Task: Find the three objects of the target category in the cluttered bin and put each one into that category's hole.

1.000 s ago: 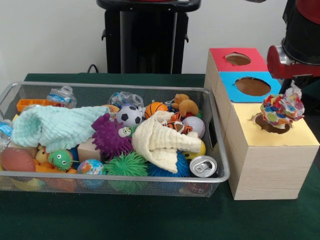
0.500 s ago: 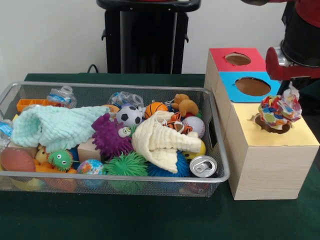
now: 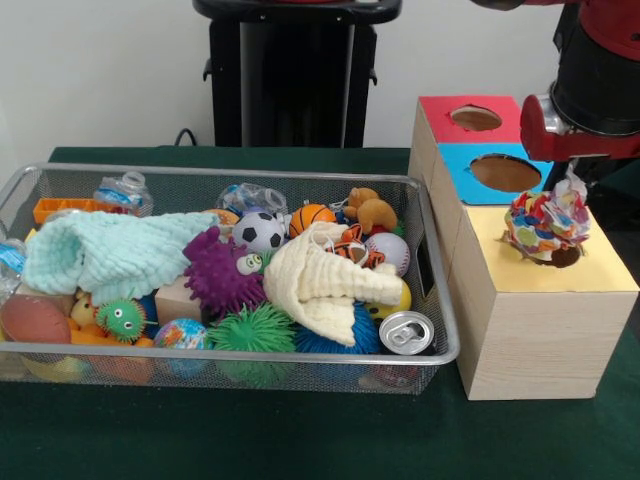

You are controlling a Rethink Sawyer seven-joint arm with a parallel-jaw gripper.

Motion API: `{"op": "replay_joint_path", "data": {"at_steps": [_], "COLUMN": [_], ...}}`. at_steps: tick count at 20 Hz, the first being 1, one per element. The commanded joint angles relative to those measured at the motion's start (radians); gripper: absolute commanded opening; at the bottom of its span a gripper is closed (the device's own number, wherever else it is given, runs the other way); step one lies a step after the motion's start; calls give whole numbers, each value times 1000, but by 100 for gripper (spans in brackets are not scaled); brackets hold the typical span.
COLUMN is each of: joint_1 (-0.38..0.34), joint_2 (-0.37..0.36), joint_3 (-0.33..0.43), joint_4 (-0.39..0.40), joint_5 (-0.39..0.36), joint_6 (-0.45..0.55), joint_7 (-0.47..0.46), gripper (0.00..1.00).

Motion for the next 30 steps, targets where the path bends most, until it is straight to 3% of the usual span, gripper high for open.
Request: {"op": "replay_joint_path", "data": {"at_steps": [1, 5, 6, 30], "joint_1": [-5, -7, -6, 9], "joint_2": [24, 24, 23, 30], "joint_3": [-9, -8, -10, -23], "joint_4": [3, 0, 1, -15], "joint_5": [22, 18, 16, 12], "joint_6": [-29, -22, -24, -17], "joint_7": [160, 140, 139, 159], "gripper": [0, 0, 100, 100]}}
